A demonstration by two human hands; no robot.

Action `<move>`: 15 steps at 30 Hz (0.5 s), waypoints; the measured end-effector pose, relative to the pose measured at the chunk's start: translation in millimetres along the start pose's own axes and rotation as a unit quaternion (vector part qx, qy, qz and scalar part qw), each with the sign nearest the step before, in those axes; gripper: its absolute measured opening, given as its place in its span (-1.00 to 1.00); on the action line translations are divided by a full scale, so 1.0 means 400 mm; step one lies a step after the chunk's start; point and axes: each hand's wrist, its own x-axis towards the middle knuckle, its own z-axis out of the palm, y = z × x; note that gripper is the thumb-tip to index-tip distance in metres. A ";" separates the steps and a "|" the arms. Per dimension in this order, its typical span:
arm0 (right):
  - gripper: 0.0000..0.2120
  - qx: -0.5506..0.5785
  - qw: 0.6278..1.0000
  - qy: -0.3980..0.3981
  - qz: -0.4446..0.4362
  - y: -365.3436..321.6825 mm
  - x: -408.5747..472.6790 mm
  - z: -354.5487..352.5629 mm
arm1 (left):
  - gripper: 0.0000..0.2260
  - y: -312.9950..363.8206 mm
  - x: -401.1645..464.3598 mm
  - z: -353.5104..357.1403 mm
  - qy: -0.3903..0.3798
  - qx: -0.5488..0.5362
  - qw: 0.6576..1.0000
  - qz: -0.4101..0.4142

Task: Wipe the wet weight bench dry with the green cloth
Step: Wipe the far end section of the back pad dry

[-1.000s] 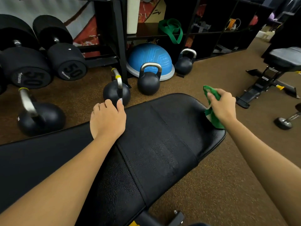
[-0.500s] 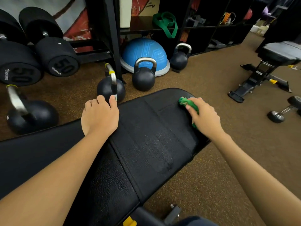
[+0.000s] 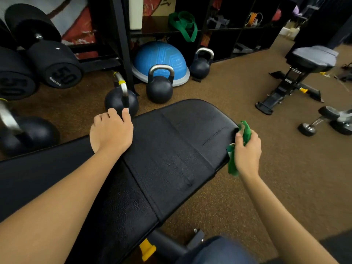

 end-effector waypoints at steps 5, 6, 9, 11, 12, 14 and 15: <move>-0.63 0.043 0.996 -0.038 -0.065 -0.014 -0.185 0.023 | -0.49 0.000 -0.002 -0.003 -0.008 0.003 1.000 -0.001; -0.62 0.042 0.996 -0.036 -0.069 -0.012 -0.185 0.027 | -0.49 -0.001 -0.003 -0.003 -0.008 0.003 1.000 -0.002; -0.65 0.010 0.997 -0.022 -0.073 -0.006 -0.101 0.027 | -0.49 -0.002 0.000 0.000 -0.005 0.001 1.000 0.000; -0.64 -0.036 0.998 -0.018 -0.047 0.000 0.001 0.021 | -0.50 -0.002 0.001 0.002 -0.004 0.003 1.000 0.001; -0.64 -0.065 0.997 -0.025 -0.030 0.003 0.058 0.019 | -0.50 -0.001 0.003 0.004 -0.003 0.005 1.000 0.000; -0.64 -0.137 0.989 -0.058 -0.009 0.000 0.159 0.022 | -0.50 0.000 0.006 0.006 -0.007 0.012 1.000 -0.003; -0.65 -0.173 0.981 -0.083 -0.005 -0.007 0.201 0.031 | -0.50 0.001 0.007 0.006 -0.009 0.015 1.000 -0.004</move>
